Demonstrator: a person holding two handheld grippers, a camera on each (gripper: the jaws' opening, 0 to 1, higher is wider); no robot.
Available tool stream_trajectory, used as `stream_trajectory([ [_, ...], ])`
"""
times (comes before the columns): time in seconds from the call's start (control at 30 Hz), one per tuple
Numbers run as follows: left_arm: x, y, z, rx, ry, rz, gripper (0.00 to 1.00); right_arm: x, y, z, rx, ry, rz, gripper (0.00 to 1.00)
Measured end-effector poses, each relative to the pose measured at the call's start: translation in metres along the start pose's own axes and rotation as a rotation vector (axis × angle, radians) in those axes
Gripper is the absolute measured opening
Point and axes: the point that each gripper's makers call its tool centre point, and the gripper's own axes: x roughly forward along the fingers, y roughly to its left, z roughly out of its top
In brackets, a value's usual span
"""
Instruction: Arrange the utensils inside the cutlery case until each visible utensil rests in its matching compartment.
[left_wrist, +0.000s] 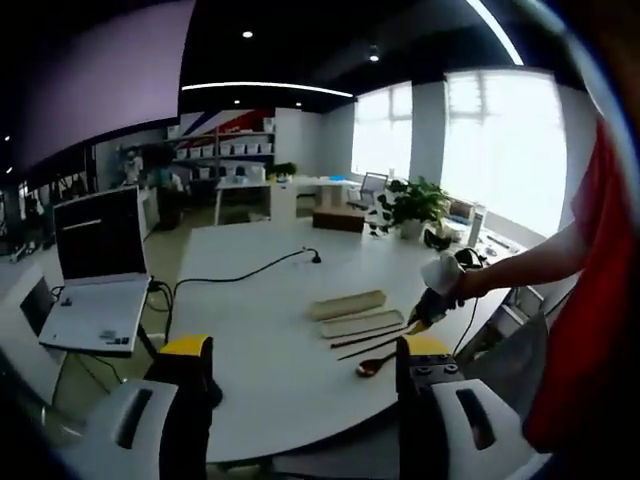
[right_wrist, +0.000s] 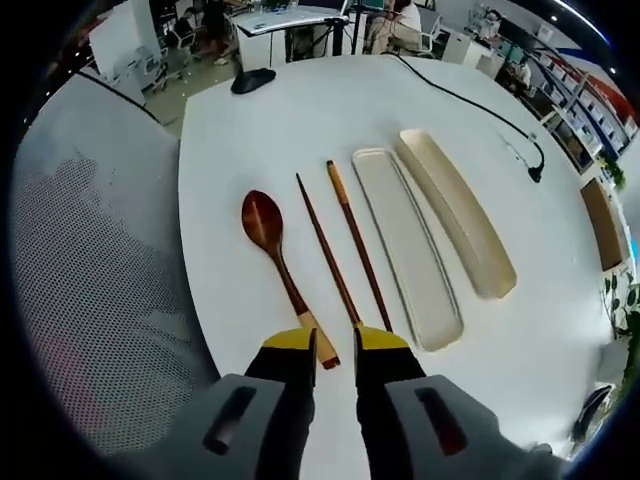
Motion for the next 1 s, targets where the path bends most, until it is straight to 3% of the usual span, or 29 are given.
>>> stream_trajectory([
  [0.37,0.005,-0.008,0.003,-0.011,-0.017,-0.039,0.80,0.001,-0.005,0.002,-0.028,0.000,-0.015,0.12],
  [0.43,0.006,-0.010,0.003,-0.020,-0.015,-0.048,0.82,0.002,-0.008,0.001,-0.041,0.002,-0.016,0.09],
  [0.6,0.006,-0.014,0.005,-0.034,-0.025,-0.058,0.84,0.008,-0.018,-0.001,-0.039,0.028,0.000,0.21],
  [1.0,0.004,-0.017,-0.001,-0.015,-0.001,-0.055,0.82,0.020,-0.016,-0.001,-0.086,0.057,0.035,0.16],
])
